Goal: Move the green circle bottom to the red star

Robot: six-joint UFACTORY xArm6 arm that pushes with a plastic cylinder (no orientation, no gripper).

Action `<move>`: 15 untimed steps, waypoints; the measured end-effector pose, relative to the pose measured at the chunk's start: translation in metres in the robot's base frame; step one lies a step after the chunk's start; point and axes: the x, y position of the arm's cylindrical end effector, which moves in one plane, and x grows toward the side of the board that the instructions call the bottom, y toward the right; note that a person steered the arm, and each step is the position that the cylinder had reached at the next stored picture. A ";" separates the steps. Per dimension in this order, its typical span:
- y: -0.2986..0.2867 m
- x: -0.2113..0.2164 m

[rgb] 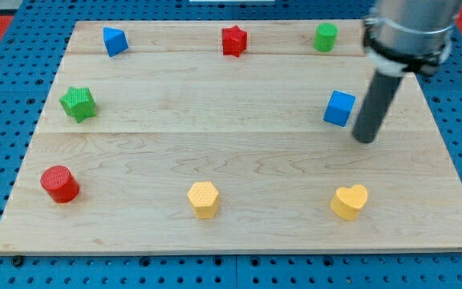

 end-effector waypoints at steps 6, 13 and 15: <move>0.017 -0.145; -0.042 -0.211; -0.037 -0.173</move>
